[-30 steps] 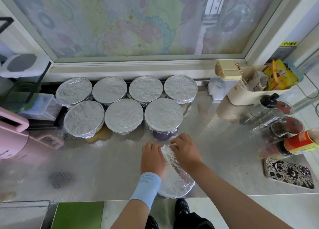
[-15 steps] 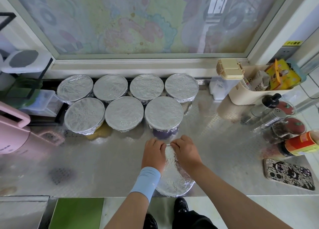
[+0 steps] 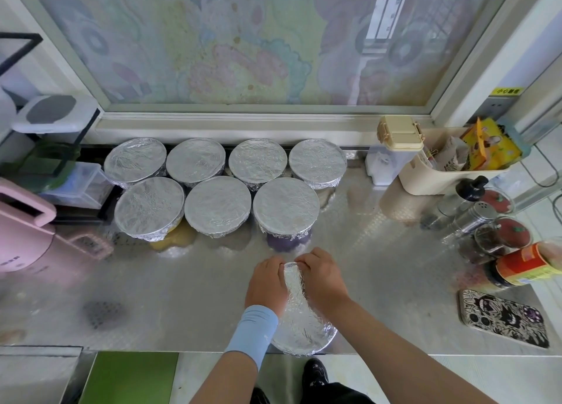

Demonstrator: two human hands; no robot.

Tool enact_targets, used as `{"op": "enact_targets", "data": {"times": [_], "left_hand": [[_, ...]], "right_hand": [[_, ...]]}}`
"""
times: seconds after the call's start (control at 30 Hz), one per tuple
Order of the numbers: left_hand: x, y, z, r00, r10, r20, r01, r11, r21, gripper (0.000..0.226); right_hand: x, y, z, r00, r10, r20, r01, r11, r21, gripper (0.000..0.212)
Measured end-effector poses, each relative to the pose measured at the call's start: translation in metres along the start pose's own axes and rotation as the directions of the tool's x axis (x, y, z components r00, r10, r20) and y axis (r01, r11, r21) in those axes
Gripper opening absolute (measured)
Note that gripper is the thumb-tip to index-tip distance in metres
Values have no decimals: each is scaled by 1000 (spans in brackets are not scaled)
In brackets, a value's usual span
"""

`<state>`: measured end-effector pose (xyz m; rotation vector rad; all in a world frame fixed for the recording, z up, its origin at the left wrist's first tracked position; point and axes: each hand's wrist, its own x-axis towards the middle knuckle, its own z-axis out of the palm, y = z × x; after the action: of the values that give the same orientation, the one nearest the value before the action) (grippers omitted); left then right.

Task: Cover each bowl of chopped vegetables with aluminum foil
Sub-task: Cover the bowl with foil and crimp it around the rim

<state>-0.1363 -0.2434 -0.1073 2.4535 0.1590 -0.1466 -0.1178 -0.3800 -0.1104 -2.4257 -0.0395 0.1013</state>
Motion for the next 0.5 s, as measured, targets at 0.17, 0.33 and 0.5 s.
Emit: {"op": "enact_targets", "data": {"times": [0.17,0.33,0.5], "left_hand": [[0,5,-4,998,-55,31,54,998,42,23],[2,5,-5,992,-101,78,98,994,40,31],[2,8,-7,988,-129,87,121,989,87,30]], "right_hand": [[-1,2,1,999,-37,-1,37,999,2,17],[-1,4,3,998,-63,-6,63,998,21,16],[1,6,3,994,-105,-18,105,994,13,14]]}}
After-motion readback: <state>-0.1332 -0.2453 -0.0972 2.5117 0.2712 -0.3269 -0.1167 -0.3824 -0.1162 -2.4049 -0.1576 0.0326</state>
